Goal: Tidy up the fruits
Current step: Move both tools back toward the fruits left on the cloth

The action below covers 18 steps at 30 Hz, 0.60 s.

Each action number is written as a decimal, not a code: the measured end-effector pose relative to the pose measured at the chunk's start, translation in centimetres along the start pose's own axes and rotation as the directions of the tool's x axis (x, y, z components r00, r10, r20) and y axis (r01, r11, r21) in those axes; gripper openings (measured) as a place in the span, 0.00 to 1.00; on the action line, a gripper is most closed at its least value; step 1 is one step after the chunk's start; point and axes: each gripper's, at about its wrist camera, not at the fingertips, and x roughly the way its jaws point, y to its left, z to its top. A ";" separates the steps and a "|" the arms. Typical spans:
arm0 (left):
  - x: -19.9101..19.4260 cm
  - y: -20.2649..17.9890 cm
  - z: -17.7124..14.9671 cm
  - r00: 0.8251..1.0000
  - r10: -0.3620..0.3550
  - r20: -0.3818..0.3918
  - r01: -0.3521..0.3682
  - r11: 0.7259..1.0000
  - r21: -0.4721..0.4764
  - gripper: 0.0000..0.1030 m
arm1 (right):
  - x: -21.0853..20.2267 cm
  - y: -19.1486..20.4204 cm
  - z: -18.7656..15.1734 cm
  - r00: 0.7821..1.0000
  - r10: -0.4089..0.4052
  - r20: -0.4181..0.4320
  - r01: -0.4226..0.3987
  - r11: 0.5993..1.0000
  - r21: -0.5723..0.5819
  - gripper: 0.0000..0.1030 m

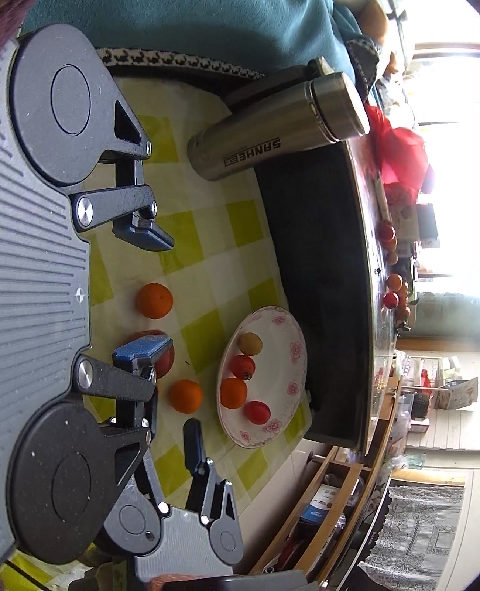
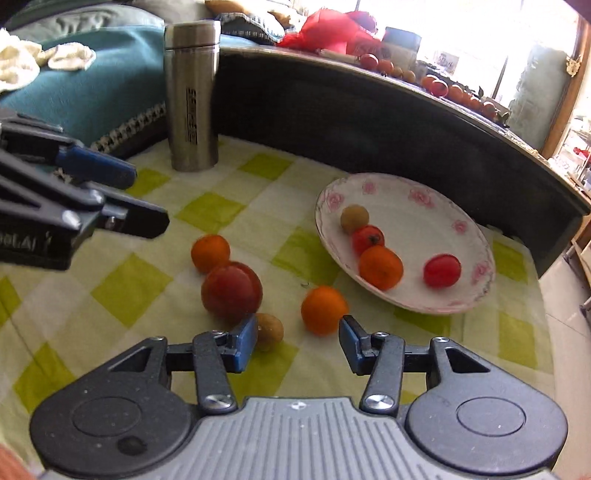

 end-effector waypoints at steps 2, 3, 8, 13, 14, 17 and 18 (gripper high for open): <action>0.1 0.0 -0.2 1.000 -0.010 -0.005 0.010 1.000 0.002 0.57 | 0.3 -0.1 0.1 1.000 0.024 0.003 -0.024 1.000 -0.002 0.53; 0.1 0.0 -0.3 1.000 -0.014 -0.007 0.014 1.000 0.002 0.58 | 0.4 -0.1 0.1 0.999 0.035 0.004 -0.035 0.999 -0.002 0.53; 0.0 0.1 -0.3 1.000 -0.023 -0.001 0.023 1.000 0.008 0.60 | 0.3 0.0 -0.1 0.997 0.072 0.004 -0.071 0.997 -0.007 0.52; 0.0 0.2 -0.3 0.999 -0.037 -0.006 0.037 0.999 0.001 0.60 | 0.6 0.1 0.0 0.996 0.090 -0.001 -0.090 0.996 -0.010 0.52; 0.1 0.1 -0.3 0.999 -0.038 -0.008 0.038 0.999 0.003 0.60 | 0.5 0.1 0.2 0.996 0.095 0.000 -0.095 0.995 -0.011 0.52; 0.0 0.3 -0.2 0.999 -0.041 -0.006 0.041 0.999 -0.005 0.60 | 0.1 0.0 0.2 0.993 0.121 0.000 -0.121 0.992 -0.019 0.52; 0.0 0.3 -0.2 0.999 -0.044 -0.004 0.044 0.999 -0.010 0.60 | 0.1 0.0 0.2 0.992 0.124 -0.001 -0.124 0.992 -0.020 0.52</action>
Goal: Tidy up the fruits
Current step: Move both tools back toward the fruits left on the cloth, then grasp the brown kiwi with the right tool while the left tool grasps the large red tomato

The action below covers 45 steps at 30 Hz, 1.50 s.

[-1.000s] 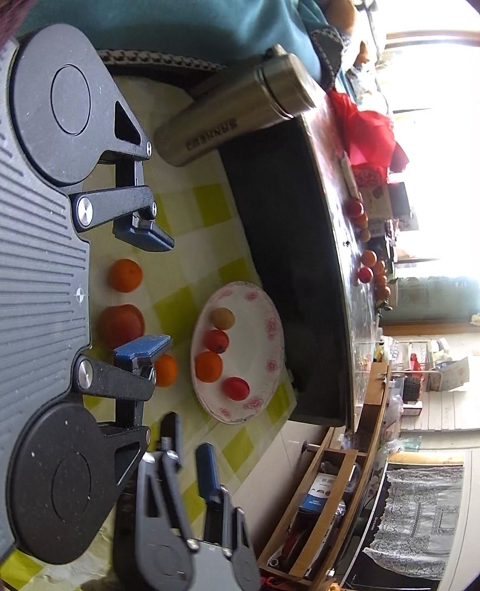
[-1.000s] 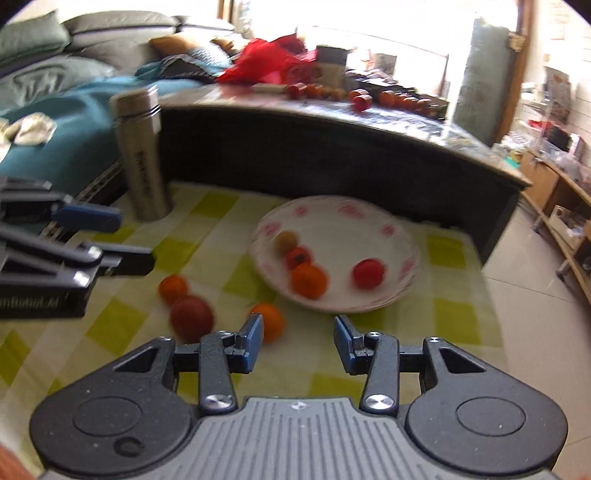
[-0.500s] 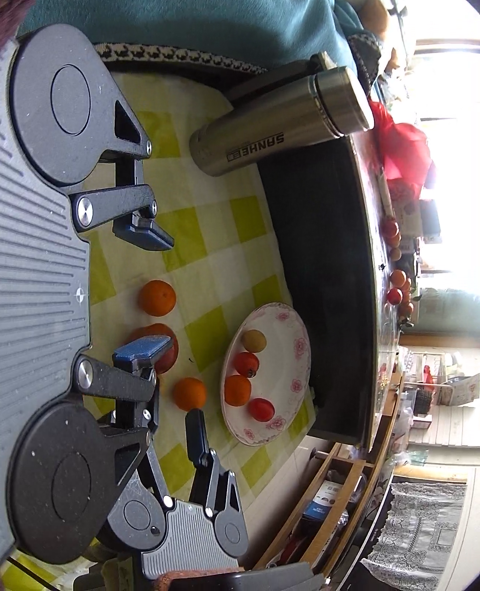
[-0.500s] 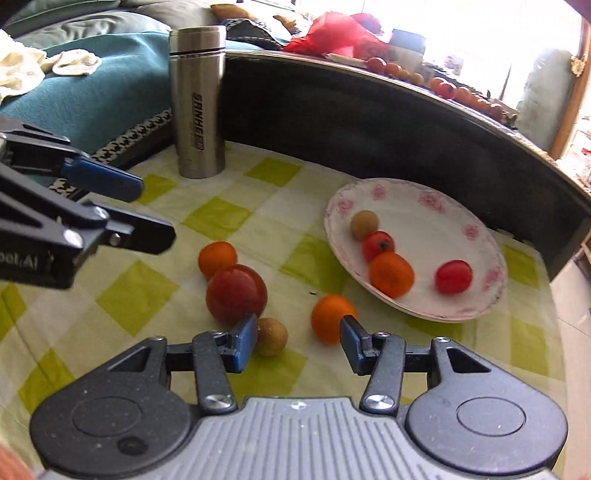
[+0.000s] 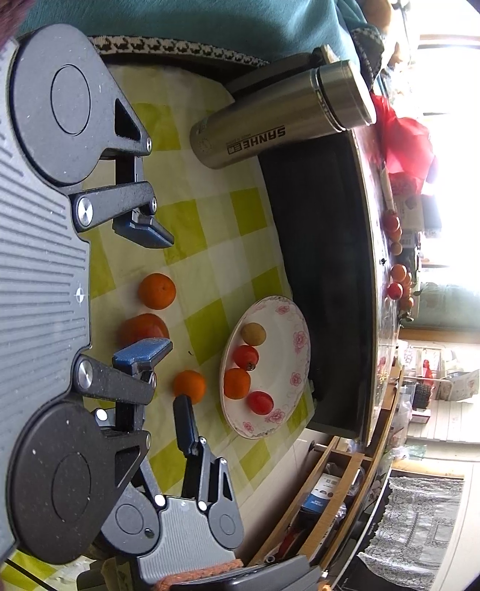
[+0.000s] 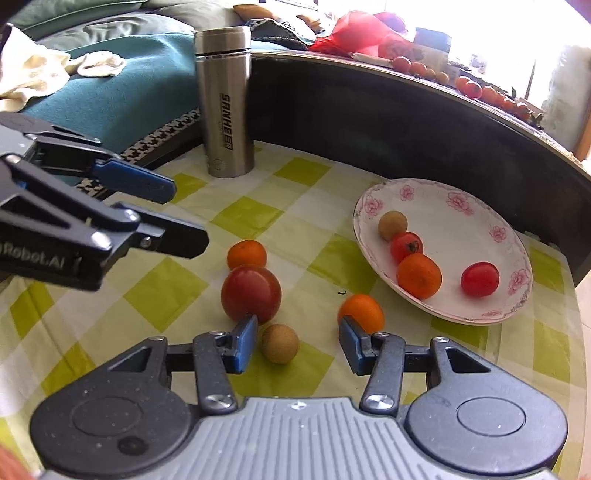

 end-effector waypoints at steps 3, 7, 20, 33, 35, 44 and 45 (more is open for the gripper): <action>-0.1 0.0 0.0 1.000 -0.003 0.003 0.003 1.000 -0.002 0.61 | 0.1 0.0 0.0 1.000 0.024 -0.007 -0.024 1.000 0.004 0.52; 0.0 0.1 -0.1 1.000 -0.002 -0.003 0.002 1.000 -0.001 0.62 | 0.1 0.5 -0.2 0.999 0.044 -0.012 -0.044 0.999 -0.017 0.52; 1.4 -1.8 -1.0 0.998 -0.054 -0.035 0.056 0.997 0.062 0.62 | 0.0 1.9 -2.4 0.999 -0.002 -0.050 0.000 0.999 -0.044 0.28; 5.9 -5.2 -1.8 0.995 -0.078 -0.066 0.086 0.988 0.129 0.57 | -4.3 -1.8 -4.9 0.988 -0.072 -0.134 0.087 0.991 0.106 0.28; 6.4 -5.5 -1.9 0.996 -0.061 -0.067 0.069 0.990 0.123 0.55 | -4.4 -2.0 -5.0 0.989 -0.084 -0.125 0.097 0.989 0.108 0.28; 5.2 -6.0 -2.9 0.996 -0.036 -0.079 0.046 0.990 0.137 0.49 | -4.1 -2.0 -5.5 0.983 -0.148 -0.106 0.156 0.984 0.080 0.28; 4.8 -6.1 -3.1 0.995 -0.039 -0.087 0.051 0.989 0.138 0.49 | -4.2 -2.0 -5.5 0.983 -0.150 -0.101 0.159 0.984 0.080 0.28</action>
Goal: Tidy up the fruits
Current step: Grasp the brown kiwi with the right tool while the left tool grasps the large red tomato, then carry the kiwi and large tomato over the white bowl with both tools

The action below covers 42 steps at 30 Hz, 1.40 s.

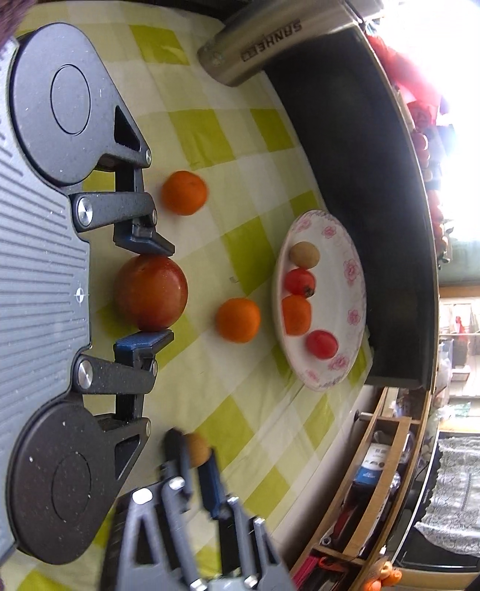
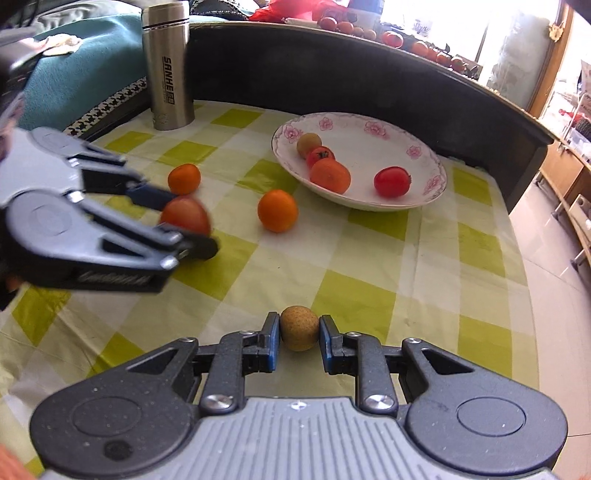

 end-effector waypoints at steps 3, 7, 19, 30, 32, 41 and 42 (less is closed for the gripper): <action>-1.6 -0.6 -0.9 1.000 -0.006 -0.015 0.007 1.000 0.016 0.49 | -1.1 0.1 -0.1 1.000 -0.008 0.016 0.008 1.000 -0.003 0.28; -3.5 -1.7 -2.3 0.999 -0.022 -0.025 0.022 1.000 0.004 0.49 | -2.5 0.8 -1.1 1.000 -0.018 0.020 0.018 1.000 0.004 0.28; -3.7 -4.9 -5.1 1.000 0.002 0.015 -0.004 0.990 0.143 0.51 | -3.7 2.6 -5.3 0.995 -0.068 0.069 0.070 0.997 -0.028 0.29; -3.8 -4.4 -5.4 0.999 0.023 0.028 -0.025 0.995 0.094 0.66 | -3.5 1.2 -5.7 0.995 -0.054 0.082 0.049 0.997 0.066 0.40; -3.8 -4.5 -5.4 0.999 0.026 0.025 -0.028 0.997 0.075 0.66 | -3.4 0.9 -5.6 0.997 -0.043 0.071 0.036 0.995 0.094 0.40; -4.5 -5.5 -4.8 0.999 0.026 -0.027 -0.024 0.998 0.059 0.49 | -3.6 2.3 -4.6 0.999 -0.048 -0.008 0.049 0.998 0.044 0.28; -4.9 -5.5 -4.6 0.999 0.039 -0.023 -0.037 0.998 0.051 0.49 | -3.8 2.5 -4.4 0.999 -0.052 -0.006 0.052 0.998 0.037 0.28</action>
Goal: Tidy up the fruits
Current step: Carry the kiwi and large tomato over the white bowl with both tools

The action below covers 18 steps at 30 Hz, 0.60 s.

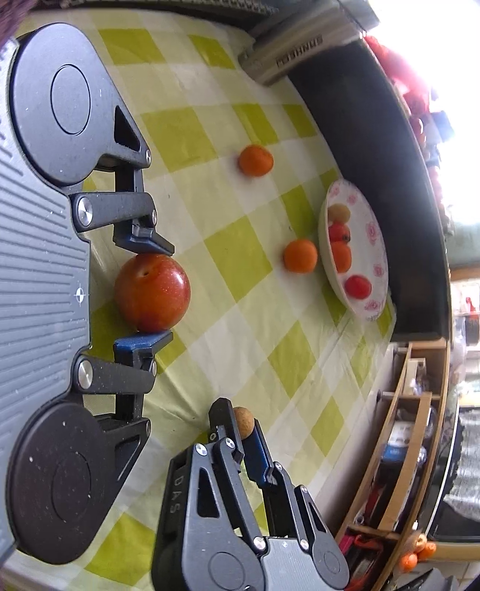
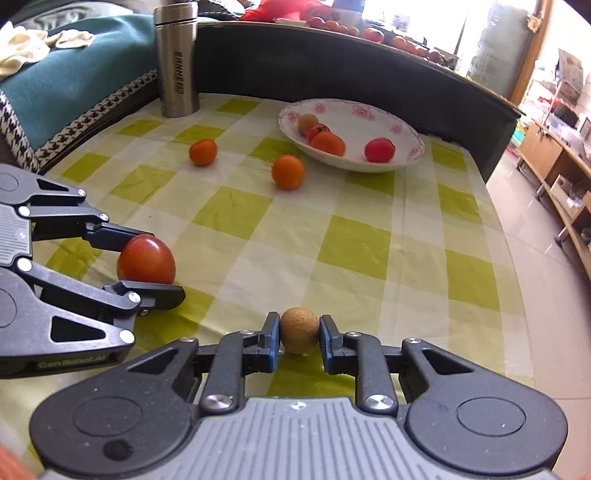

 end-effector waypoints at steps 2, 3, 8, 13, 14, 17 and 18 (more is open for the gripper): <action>-1.0 0.3 0.6 1.000 0.019 0.012 -0.019 1.000 -0.024 0.49 | -0.8 0.3 0.7 1.000 0.007 0.019 -0.007 1.000 -0.010 0.28; -1.4 0.5 1.0 1.000 0.025 0.019 -0.024 0.999 -0.033 0.49 | -1.3 0.5 1.1 0.999 0.006 0.038 -0.005 1.000 -0.015 0.28; -2.4 1.8 3.7 0.995 0.034 0.093 -0.028 0.997 -0.065 0.49 | -3.1 0.4 3.8 0.992 0.011 0.125 -0.011 1.000 -0.001 0.28; -1.4 2.3 6.1 0.992 0.037 0.124 -0.030 0.998 -0.053 0.49 | -2.6 -1.2 6.4 0.988 -0.018 0.155 0.011 0.999 0.046 0.28; -1.1 2.4 6.7 0.991 0.037 0.130 -0.030 0.998 -0.055 0.49 | -2.4 -1.5 7.0 0.986 -0.028 0.163 0.021 0.999 0.049 0.28; -0.1 2.8 8.5 0.989 0.037 0.146 -0.030 0.998 -0.052 0.49 | -1.4 -3.0 8.7 0.983 -0.052 0.175 0.039 0.996 0.077 0.28; 0.2 2.9 9.1 0.988 0.043 0.151 -0.036 0.998 -0.048 0.49 | -1.1 -3.4 9.3 0.982 -0.061 0.179 0.047 0.995 0.086 0.28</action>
